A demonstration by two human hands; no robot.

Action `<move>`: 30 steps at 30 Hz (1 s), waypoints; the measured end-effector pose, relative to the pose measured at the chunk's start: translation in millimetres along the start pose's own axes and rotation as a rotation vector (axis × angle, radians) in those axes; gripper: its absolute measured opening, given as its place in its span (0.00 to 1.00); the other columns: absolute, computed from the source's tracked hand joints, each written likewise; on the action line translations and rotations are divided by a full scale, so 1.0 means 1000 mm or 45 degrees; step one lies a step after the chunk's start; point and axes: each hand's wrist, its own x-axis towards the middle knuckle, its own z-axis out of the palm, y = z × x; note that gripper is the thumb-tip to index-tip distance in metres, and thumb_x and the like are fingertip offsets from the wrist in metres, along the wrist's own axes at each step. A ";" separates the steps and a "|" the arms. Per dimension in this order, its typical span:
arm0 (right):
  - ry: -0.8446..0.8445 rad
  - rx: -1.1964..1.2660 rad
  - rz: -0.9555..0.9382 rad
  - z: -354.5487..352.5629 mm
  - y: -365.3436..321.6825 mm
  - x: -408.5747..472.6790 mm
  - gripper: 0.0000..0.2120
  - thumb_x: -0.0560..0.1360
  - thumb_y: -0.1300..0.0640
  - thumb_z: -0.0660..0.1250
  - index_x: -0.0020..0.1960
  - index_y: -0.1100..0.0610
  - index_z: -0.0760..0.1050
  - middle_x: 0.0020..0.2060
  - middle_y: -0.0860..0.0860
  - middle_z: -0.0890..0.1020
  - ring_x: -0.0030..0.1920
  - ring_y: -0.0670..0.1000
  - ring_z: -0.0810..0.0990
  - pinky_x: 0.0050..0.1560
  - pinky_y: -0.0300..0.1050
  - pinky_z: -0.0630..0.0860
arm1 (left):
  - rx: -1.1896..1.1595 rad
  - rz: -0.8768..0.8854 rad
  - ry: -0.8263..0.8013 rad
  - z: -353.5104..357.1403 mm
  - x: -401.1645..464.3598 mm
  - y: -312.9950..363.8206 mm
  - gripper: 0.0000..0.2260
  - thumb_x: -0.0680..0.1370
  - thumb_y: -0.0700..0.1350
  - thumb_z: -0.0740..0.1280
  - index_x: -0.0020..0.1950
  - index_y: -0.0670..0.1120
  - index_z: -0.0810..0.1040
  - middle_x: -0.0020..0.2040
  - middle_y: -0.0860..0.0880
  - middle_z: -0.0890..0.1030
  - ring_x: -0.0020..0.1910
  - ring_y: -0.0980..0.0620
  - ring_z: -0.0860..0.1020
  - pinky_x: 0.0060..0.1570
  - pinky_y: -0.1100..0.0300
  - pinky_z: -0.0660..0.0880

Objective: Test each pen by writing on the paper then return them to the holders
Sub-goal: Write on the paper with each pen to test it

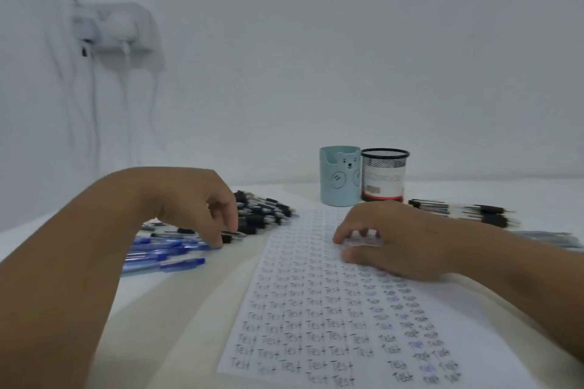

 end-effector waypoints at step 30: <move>-0.020 0.034 0.023 0.001 0.002 -0.002 0.15 0.76 0.35 0.64 0.61 0.35 0.76 0.56 0.31 0.75 0.55 0.31 0.71 0.57 0.32 0.69 | -1.016 0.320 1.103 0.012 0.023 0.017 0.03 0.79 0.39 0.71 0.46 0.46 0.81 0.41 0.50 0.84 0.31 0.53 0.75 0.31 0.62 0.70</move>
